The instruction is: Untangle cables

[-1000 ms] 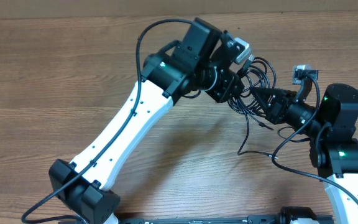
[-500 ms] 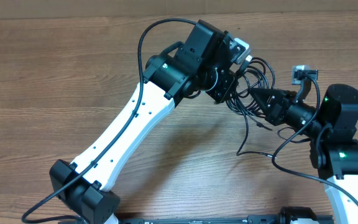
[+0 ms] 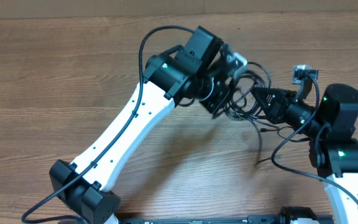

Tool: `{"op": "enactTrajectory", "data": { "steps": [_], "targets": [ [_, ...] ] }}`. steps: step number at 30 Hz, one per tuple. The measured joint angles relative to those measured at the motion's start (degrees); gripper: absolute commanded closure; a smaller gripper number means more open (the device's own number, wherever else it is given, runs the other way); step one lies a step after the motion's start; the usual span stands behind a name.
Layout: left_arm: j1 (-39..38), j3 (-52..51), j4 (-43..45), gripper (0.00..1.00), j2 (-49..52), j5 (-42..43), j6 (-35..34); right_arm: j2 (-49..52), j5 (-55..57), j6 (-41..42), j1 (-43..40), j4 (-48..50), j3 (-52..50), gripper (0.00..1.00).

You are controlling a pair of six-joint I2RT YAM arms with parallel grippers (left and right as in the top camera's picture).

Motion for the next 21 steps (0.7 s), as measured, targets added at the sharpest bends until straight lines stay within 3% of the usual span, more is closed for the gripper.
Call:
{"op": "enactTrajectory", "data": {
  "steps": [6,12,16,21],
  "targets": [
    [-2.25,0.00,-8.31,0.96,-0.02,4.72,12.76,3.56,1.16,0.00,-2.49,-0.33,-0.04,0.96],
    [-2.08,-0.04,-7.06,0.96,-2.71,8.74,19.15,5.97,2.21,-0.35,-5.18,-2.12,-0.04,0.97],
    [-0.50,-0.22,-0.55,0.96,-8.92,9.42,18.82,6.19,0.79,-1.18,-5.31,-4.48,-0.02,0.96],
    [3.13,-0.04,7.82,0.96,-15.04,4.31,11.39,6.51,0.76,-3.48,-5.68,-6.49,-0.04,0.96]
  ]
}}
